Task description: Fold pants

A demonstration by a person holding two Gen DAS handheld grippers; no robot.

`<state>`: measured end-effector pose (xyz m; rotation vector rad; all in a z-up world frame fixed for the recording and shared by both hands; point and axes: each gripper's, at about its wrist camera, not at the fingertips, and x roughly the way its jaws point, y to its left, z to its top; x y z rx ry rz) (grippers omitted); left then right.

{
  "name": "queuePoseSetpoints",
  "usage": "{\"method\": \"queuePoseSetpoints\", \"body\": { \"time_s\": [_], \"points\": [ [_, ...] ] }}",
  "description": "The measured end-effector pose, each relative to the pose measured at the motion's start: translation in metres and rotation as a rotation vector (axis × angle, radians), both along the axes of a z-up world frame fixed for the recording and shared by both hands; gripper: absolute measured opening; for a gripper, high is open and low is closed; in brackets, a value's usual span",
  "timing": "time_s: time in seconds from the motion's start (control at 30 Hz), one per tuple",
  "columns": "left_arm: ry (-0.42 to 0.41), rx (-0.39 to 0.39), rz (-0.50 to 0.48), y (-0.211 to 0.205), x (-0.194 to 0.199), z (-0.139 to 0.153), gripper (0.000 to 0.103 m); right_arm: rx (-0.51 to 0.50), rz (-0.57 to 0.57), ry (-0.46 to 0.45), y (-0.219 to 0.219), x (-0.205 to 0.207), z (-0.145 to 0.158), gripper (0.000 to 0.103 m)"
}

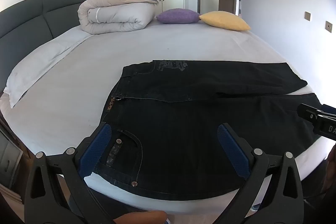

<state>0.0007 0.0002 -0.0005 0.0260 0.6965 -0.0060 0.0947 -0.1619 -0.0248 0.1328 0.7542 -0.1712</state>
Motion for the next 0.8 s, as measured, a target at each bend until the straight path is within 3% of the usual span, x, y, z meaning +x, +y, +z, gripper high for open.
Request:
{"method": "queuePoseSetpoints", "body": {
  "time_s": [0.8],
  "points": [
    [-0.015,0.017,0.004,0.006,-0.003,0.01,0.103,-0.007,0.013,0.014,0.01,-0.002,-0.006,0.103]
  ]
}}
